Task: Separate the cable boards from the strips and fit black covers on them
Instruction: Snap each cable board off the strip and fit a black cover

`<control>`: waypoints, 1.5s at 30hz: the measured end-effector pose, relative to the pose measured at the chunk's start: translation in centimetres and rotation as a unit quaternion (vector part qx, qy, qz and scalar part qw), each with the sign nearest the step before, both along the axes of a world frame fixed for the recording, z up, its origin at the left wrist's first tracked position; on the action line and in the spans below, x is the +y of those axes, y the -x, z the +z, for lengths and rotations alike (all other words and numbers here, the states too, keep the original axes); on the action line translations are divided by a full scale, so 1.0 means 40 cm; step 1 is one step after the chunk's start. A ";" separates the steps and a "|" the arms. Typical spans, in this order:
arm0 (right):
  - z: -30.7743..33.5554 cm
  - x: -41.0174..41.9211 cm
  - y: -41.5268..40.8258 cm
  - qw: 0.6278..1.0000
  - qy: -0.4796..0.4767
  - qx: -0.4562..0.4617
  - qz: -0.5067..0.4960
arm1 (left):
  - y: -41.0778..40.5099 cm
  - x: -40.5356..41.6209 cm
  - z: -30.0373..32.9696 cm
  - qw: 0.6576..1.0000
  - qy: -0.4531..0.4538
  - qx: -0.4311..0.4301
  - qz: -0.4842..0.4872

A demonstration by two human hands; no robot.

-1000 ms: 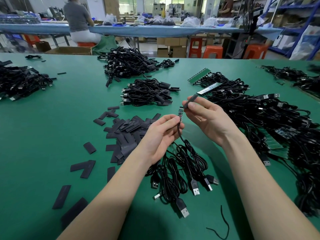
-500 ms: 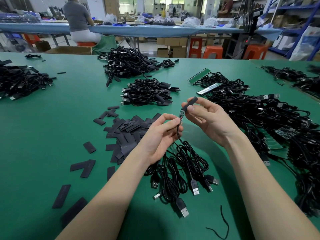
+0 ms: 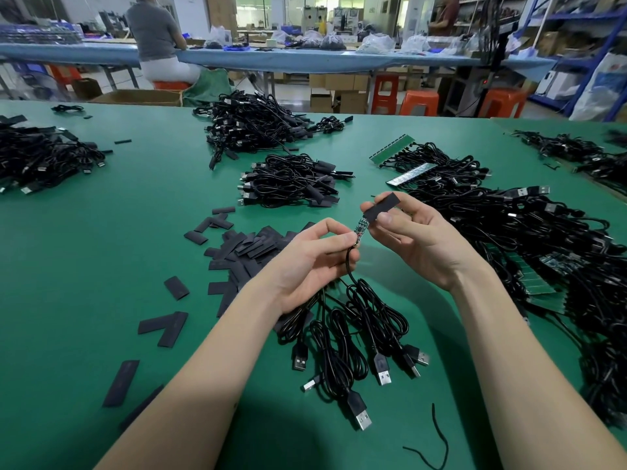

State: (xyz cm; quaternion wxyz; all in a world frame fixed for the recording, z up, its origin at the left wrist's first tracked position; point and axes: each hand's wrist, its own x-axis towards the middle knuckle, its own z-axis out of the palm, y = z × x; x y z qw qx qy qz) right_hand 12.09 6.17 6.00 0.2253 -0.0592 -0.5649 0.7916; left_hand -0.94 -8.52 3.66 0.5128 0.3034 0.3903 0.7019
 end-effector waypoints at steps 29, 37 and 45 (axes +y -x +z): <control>-0.005 0.023 -0.024 0.997 0.012 -0.066 -0.042 | -0.007 0.011 0.012 0.919 0.000 0.365 0.149; -0.015 0.023 -0.017 0.996 0.052 -0.060 -0.029 | -0.018 0.016 0.000 0.904 -0.034 0.372 0.207; -0.012 0.022 -0.020 0.997 0.018 -0.073 -0.019 | -0.017 0.011 -0.007 0.902 -0.030 0.379 0.204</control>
